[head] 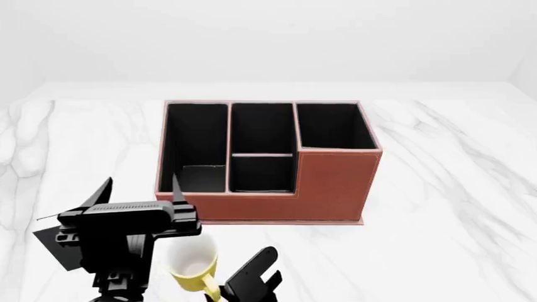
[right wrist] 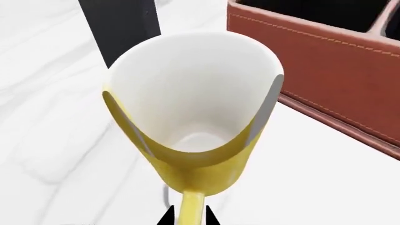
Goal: Pick up the yellow and white mug and place it to the right of the caddy.
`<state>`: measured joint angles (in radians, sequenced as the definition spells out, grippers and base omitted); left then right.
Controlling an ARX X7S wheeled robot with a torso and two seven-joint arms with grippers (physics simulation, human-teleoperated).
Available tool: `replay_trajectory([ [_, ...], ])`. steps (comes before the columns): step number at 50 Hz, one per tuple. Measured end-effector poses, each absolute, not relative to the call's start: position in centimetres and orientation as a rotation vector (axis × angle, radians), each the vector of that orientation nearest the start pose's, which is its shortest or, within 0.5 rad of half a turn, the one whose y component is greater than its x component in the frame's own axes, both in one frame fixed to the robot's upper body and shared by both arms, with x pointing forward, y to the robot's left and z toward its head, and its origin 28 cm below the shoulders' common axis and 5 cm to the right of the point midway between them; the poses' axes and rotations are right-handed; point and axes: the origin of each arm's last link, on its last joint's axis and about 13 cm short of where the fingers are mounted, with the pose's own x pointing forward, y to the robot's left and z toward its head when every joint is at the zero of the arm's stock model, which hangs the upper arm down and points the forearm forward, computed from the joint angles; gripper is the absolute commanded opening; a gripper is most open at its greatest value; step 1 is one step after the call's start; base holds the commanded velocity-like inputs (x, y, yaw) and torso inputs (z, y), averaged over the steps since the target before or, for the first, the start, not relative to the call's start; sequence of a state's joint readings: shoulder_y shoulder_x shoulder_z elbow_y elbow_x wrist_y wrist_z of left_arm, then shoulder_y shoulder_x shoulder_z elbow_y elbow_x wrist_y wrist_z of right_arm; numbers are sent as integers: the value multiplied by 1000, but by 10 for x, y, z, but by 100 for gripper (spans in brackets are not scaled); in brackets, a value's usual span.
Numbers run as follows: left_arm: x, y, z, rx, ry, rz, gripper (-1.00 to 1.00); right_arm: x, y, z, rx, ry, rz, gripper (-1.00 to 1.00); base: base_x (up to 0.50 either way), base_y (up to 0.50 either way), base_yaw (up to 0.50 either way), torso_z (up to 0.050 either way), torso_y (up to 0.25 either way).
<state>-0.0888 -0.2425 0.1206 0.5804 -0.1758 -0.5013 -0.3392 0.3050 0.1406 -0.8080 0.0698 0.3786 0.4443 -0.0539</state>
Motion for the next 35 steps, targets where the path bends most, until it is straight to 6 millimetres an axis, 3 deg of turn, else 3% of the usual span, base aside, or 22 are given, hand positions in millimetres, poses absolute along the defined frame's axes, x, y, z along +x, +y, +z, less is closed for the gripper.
replay_trajectory([
  [35, 208, 217, 119, 65, -163, 129, 100, 203, -51, 32, -47, 340, 528, -100, 0, 0, 0, 0, 0],
])
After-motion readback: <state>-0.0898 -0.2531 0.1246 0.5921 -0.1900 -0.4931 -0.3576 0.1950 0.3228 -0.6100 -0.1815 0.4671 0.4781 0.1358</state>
